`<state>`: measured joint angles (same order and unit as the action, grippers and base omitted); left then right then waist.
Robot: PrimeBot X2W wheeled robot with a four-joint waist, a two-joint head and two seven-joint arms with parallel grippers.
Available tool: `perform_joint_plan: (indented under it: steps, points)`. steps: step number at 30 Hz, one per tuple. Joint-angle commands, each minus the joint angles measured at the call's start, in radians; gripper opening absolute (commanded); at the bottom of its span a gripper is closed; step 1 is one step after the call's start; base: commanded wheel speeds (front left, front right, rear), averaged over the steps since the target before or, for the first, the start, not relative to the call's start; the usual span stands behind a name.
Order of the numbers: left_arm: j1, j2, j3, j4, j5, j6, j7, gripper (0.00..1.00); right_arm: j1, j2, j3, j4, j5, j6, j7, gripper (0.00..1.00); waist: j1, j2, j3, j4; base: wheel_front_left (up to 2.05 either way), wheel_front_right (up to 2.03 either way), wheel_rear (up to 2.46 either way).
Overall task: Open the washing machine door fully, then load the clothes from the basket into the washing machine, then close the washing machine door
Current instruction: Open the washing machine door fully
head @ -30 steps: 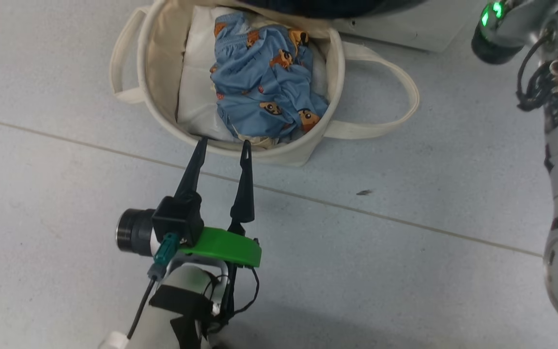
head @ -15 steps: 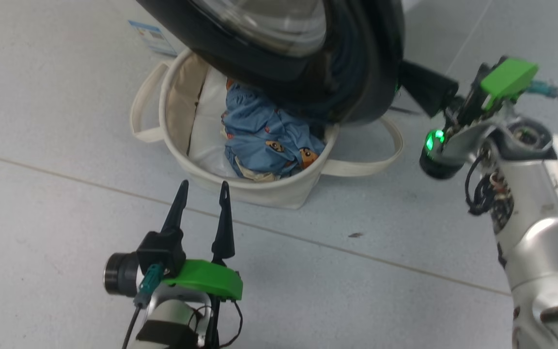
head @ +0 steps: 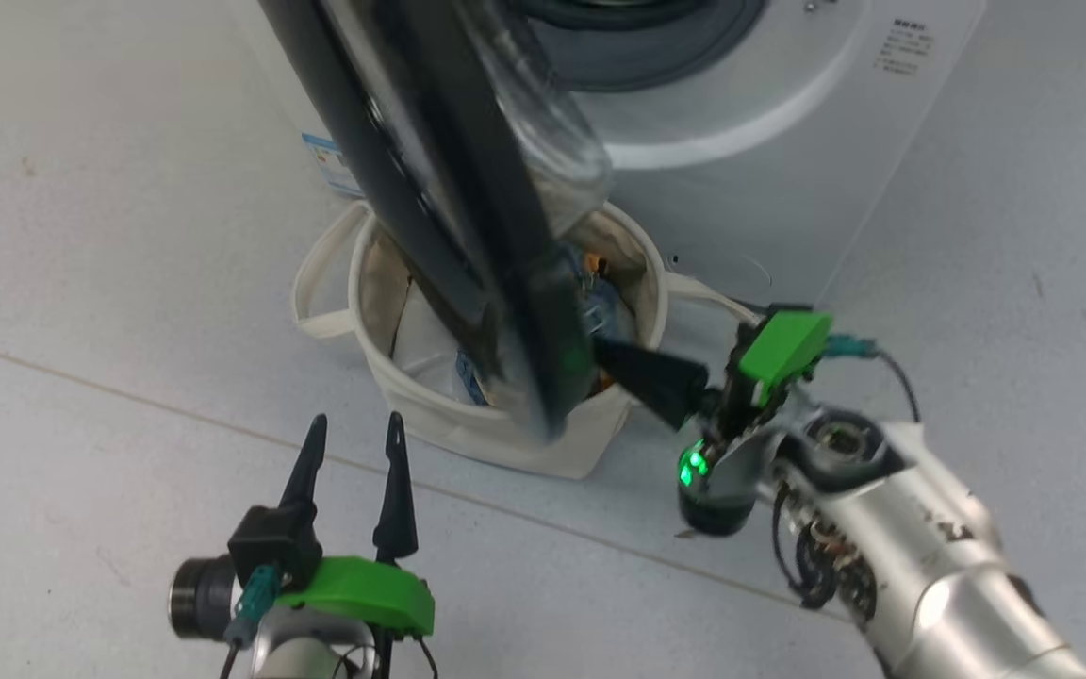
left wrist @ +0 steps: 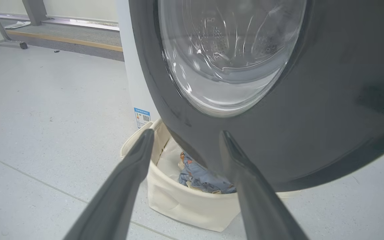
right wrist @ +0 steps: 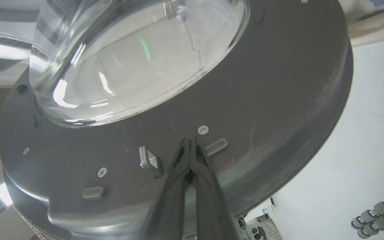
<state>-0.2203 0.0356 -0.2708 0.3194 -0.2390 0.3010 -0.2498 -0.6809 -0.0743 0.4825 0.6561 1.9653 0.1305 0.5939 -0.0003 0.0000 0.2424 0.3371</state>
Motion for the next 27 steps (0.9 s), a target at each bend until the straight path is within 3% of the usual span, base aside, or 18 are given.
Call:
perform_joint_plan:
  steps: [1,7,15,19,23,25,27]
  points:
    - [0.011,0.015,0.045,-0.028,0.012,-0.004,-0.012,1.0,0.017,0.024,0.043,-0.037,0.024,0.0,-0.019,0.0,0.0003,0.0,-0.03,0.011,0.0,0.0,0.0]
    - [0.044,0.015,0.074,-0.027,0.02,-0.019,-0.012,1.0,0.038,0.024,0.133,-0.047,0.079,0.0,-0.098,0.0,0.0003,0.0,-0.059,0.016,0.0,0.0,0.0]
    - [0.06,0.015,0.097,-0.029,0.038,-0.037,-0.012,1.0,0.016,0.008,0.094,-0.043,0.032,0.0,-0.194,0.0,0.0003,0.0,-0.078,-0.006,0.0,0.0,0.0]
    - [0.063,0.015,0.105,-0.034,0.049,-0.053,-0.012,1.0,0.021,-0.072,0.085,-0.159,-0.233,0.0,-0.416,0.0,0.0003,0.0,-0.101,-0.032,0.0,0.0,0.0]
    - [0.069,0.015,0.123,-0.035,0.064,-0.069,-0.012,1.0,0.048,-0.201,0.209,-0.291,-0.714,0.0,-0.796,0.0,0.0003,0.0,-0.134,-0.071,0.0,0.0,0.0]
    - [0.078,0.015,0.135,-0.034,0.071,-0.075,-0.012,1.0,0.081,-0.235,0.24,-0.312,-0.905,0.0,-0.85,0.0,0.0003,0.0,-0.153,-0.094,0.0,0.0,0.0]
    - [0.088,0.015,0.146,-0.033,0.078,-0.081,-0.012,1.0,0.13,-0.231,0.16,-0.364,-1.067,0.0,-0.855,0.0,0.0003,0.0,-0.166,-0.119,0.0,0.0,0.0]
